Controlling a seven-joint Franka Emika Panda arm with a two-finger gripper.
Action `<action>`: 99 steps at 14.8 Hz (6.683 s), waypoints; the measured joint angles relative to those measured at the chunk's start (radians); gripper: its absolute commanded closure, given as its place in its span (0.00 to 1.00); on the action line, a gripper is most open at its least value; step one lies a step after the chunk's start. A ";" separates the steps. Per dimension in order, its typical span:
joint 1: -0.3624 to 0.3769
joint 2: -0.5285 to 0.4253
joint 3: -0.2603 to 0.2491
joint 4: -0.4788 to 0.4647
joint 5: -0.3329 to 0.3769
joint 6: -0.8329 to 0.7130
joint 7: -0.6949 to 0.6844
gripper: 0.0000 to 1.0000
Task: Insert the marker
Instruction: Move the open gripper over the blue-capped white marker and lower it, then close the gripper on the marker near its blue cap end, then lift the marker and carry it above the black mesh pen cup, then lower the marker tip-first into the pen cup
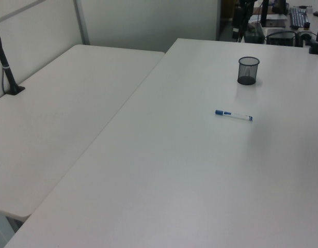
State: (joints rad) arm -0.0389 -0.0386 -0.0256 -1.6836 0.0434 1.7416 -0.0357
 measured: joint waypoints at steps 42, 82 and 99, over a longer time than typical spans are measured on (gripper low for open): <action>0.050 0.327 0.030 -0.305 -0.179 0.650 0.314 1.00; -0.391 0.195 0.023 -0.366 0.335 1.110 -0.684 1.00; -0.371 0.195 0.028 -0.504 0.367 1.321 -0.685 0.60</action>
State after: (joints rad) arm -0.4096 0.1563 0.0023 -2.1879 0.4102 3.0631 -0.7208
